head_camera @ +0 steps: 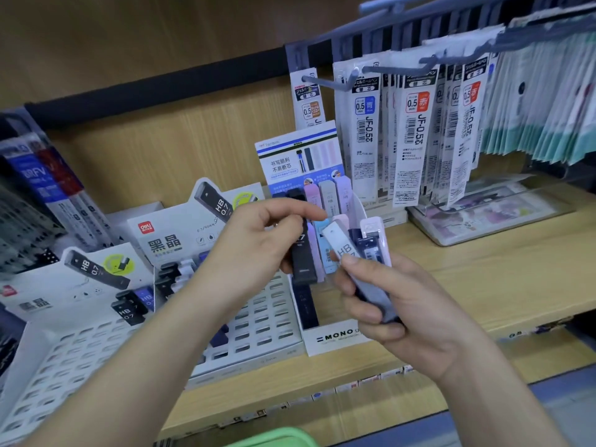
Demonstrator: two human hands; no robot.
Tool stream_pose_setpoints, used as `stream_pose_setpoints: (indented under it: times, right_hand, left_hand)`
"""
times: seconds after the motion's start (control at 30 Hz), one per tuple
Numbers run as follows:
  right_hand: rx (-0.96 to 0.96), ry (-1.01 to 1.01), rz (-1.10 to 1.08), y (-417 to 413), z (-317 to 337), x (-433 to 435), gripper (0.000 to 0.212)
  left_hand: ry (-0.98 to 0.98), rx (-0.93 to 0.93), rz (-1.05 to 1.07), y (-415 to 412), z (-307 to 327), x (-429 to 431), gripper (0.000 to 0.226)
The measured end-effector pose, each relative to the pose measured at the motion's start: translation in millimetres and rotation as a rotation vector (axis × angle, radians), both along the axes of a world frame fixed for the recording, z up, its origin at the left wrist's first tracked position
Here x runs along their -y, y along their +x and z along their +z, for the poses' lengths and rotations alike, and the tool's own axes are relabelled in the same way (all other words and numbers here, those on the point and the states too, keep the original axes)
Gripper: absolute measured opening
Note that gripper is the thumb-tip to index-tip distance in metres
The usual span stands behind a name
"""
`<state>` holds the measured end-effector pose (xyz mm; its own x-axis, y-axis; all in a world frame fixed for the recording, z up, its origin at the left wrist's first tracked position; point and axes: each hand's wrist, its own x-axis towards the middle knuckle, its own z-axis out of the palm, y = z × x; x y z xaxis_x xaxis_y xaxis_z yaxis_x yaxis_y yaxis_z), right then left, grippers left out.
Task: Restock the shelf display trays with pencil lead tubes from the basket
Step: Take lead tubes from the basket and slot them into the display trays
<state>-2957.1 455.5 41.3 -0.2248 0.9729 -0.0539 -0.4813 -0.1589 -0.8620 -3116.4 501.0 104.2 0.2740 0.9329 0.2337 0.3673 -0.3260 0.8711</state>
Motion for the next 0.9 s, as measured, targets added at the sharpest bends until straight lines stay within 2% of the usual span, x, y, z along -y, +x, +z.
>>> stream_pose_setpoints:
  times: [0.07,0.17,0.23,0.3,0.47,0.67,0.8,0.9]
  right_hand:
    - [0.016,0.022,0.007,-1,-1,1,0.024]
    - [0.047,0.039,0.008,-2,-2,2,0.025]
    - [0.032,0.049,0.012,-4,-2,2,0.025]
    - [0.005,0.056,0.007,-5,-1,3,0.029]
    - [0.018,0.090,0.055,-13,-1,2,0.032]
    - [-0.072,0.098,0.145,-37,-3,3,0.023]
    - [-0.027,0.104,0.141,-58,-3,3,0.018]
    - [0.015,0.037,0.069,-71,-6,1,0.026]
  left_hand:
    - [-0.085,0.048,-0.077,0,2,-1,0.013]
    - [-0.159,-0.002,-0.156,-3,4,0,0.022]
    - [-0.152,-0.049,-0.143,-6,5,1,0.018]
    - [-0.132,-0.009,-0.107,-12,4,0,0.017]
    - [-0.067,0.230,-0.031,-27,-6,1,0.014]
    - [0.033,0.230,0.084,-40,-13,13,0.022]
    - [0.083,0.184,0.094,-55,-9,21,0.018]
    - [0.210,0.249,0.265,-81,7,23,0.012]
